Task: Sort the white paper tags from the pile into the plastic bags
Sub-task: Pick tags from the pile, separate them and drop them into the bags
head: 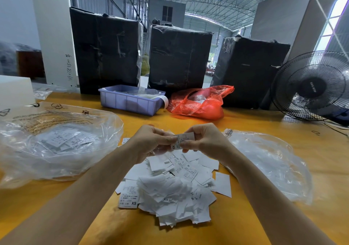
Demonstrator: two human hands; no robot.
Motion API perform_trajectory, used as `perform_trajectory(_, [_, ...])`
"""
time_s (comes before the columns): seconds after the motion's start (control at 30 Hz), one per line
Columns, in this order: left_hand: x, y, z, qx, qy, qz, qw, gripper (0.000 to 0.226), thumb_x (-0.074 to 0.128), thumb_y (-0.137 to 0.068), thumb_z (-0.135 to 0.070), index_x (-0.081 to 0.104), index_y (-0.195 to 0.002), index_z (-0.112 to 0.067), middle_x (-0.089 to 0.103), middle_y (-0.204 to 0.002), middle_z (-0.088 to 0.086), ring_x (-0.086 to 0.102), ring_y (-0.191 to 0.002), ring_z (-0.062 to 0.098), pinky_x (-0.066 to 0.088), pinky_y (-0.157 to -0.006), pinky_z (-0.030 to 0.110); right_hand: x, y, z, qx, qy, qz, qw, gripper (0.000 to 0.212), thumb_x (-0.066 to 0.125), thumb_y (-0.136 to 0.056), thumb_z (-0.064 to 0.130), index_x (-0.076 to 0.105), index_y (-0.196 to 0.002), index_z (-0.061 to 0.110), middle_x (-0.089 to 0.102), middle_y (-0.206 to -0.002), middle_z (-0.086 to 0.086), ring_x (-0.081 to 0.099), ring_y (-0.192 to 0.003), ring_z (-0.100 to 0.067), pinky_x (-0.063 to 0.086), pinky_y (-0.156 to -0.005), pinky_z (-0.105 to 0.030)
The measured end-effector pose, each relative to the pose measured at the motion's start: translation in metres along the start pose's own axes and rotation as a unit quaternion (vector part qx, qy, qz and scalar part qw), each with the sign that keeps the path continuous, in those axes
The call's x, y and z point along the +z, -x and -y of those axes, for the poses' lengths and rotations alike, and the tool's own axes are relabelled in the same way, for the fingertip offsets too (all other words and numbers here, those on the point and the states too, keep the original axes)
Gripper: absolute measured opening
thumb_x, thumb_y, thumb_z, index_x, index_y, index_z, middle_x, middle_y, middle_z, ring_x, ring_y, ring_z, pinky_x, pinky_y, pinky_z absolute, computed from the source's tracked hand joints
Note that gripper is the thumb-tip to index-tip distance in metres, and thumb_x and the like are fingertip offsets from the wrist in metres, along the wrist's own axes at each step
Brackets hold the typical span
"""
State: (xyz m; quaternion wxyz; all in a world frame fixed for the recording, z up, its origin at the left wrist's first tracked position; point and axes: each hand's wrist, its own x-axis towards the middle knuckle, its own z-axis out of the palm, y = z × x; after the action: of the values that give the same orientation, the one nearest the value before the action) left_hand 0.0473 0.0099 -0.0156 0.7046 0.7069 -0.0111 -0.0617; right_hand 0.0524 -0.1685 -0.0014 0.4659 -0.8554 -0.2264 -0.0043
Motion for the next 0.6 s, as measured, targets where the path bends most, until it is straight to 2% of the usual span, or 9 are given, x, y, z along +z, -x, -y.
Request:
perform_trajectory(0.13, [0.002,0.001,0.001,0.008,-0.007,0.001,1.0,0.007,0.077,-0.063,-0.015,0.075,-0.063,-0.008,0.072,-0.068,0.01,0.063,-0.061,0.015,0.049,-0.052,0.019,-0.002,0.001,0.001,0.012,0.004,0.032,0.999,0.013,0.074,-0.078,0.01,0.067,-0.089,0.009,0.071,-0.074,-0.005,0.062,-0.064,-0.01,0.045,-0.056,-0.018])
perform_trajectory(0.23, [0.002,0.001,0.0,0.017,0.02,0.005,1.0,0.024,0.075,-0.056,-0.023,0.074,-0.071,-0.005,0.073,-0.071,0.01,0.065,-0.054,0.012,0.048,-0.047,0.017,-0.012,0.001,0.002,-0.006,0.01,-0.029,1.0,0.006,0.07,-0.082,0.011,0.067,-0.085,0.007,0.069,-0.072,-0.003,0.062,-0.058,-0.003,0.046,-0.052,-0.015])
perform_trajectory(0.33, [0.001,0.0,0.0,0.022,0.029,0.023,0.999,0.02,0.075,-0.058,-0.019,0.074,-0.071,-0.004,0.074,-0.078,0.011,0.065,-0.055,0.011,0.047,-0.047,0.016,-0.021,0.0,0.001,-0.029,-0.019,-0.109,0.993,0.006,0.07,-0.083,0.011,0.066,-0.081,0.006,0.068,-0.075,-0.002,0.061,-0.054,-0.001,0.048,-0.052,-0.014])
perform_trajectory(0.5, [0.0,-0.001,0.001,0.028,0.024,0.034,0.999,0.017,0.075,-0.06,-0.014,0.074,-0.07,0.0,0.074,-0.078,0.014,0.064,-0.054,0.012,0.042,-0.042,0.016,-0.015,0.001,0.003,-0.056,-0.012,-0.104,0.993,0.007,0.071,-0.081,0.008,0.064,-0.079,0.007,0.066,-0.075,-0.001,0.061,-0.054,0.0,0.05,-0.052,-0.014])
perform_trajectory(0.6, [0.001,-0.001,0.001,0.023,0.024,0.044,0.998,0.015,0.075,-0.059,-0.015,0.075,-0.067,-0.002,0.073,-0.076,0.015,0.061,-0.053,0.013,0.043,-0.044,0.016,-0.011,0.0,0.003,-0.058,-0.012,-0.103,0.993,0.008,0.071,-0.081,0.007,0.064,-0.079,0.005,0.065,-0.074,0.0,0.06,-0.052,0.001,0.048,-0.05,-0.012])
